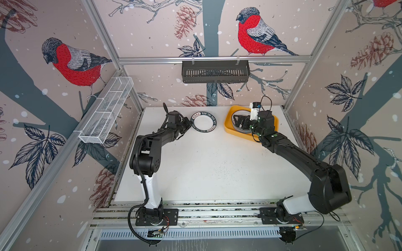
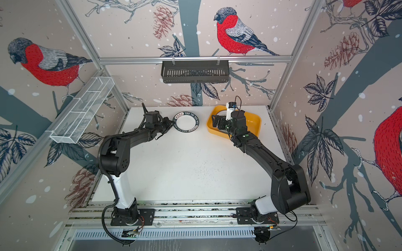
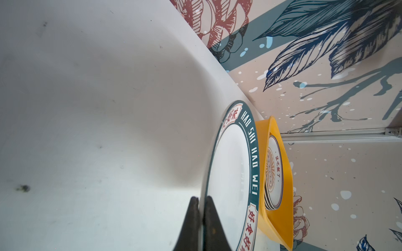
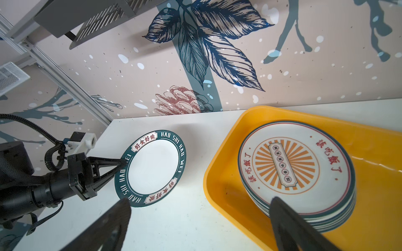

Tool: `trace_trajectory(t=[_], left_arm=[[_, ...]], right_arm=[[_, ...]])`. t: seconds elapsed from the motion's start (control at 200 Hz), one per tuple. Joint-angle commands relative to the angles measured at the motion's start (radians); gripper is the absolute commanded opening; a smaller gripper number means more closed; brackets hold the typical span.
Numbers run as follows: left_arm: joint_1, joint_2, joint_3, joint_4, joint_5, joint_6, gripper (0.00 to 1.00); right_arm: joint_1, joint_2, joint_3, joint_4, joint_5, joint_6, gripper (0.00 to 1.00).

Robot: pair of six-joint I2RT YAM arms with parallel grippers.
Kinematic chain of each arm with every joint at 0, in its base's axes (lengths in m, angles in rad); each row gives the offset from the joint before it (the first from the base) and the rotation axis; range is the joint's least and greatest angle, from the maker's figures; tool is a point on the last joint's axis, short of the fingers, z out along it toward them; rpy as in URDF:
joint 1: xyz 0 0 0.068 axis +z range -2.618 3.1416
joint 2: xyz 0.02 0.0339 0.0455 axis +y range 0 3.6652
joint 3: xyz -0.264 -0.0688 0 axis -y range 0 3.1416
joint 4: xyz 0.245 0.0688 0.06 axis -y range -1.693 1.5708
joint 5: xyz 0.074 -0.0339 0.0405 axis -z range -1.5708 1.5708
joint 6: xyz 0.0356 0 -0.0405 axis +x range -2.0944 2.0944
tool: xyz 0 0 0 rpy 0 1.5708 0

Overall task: Place the plates into the plastic bin on the countertop
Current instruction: 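Carry the upright green-rimmed plate toward the right gripper with the left gripper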

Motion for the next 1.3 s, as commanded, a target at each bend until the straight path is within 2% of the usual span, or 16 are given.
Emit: trace_trajectory(t=[0.0,0.355,0.52,0.68,0.861,1.016,1.296], left_arm=[[-0.003,-0.067,-0.039,0.05,0.017,0.02,0.0],[-0.083,-0.248,-0.131,-0.001,0.041,0.069,0.0],[-0.123,-0.327,-0.173,0.005,0.038,0.065,0.0],[-0.17,-0.384,-0.163,-0.06,0.022,0.089,0.0],[-0.219,-0.419,-0.174,-0.048,0.0,0.08,0.0],[-0.237,-0.423,-0.178,-0.02,-0.003,0.067,0.0],[-0.241,-0.419,-0.168,-0.001,0.007,0.06,0.0]], right_arm=[[-0.013,-0.017,-0.015,0.04,-0.044,0.041,1.0],[-0.095,-0.079,-0.039,0.056,-0.105,0.103,1.0],[-0.139,-0.08,-0.064,0.06,-0.21,0.163,1.0],[-0.179,-0.109,-0.144,0.145,-0.305,0.238,1.0],[-0.19,-0.111,-0.182,0.22,-0.388,0.271,1.0],[-0.181,-0.081,-0.183,0.26,-0.449,0.297,0.94],[-0.113,-0.041,-0.187,0.258,-0.451,0.292,0.79]])
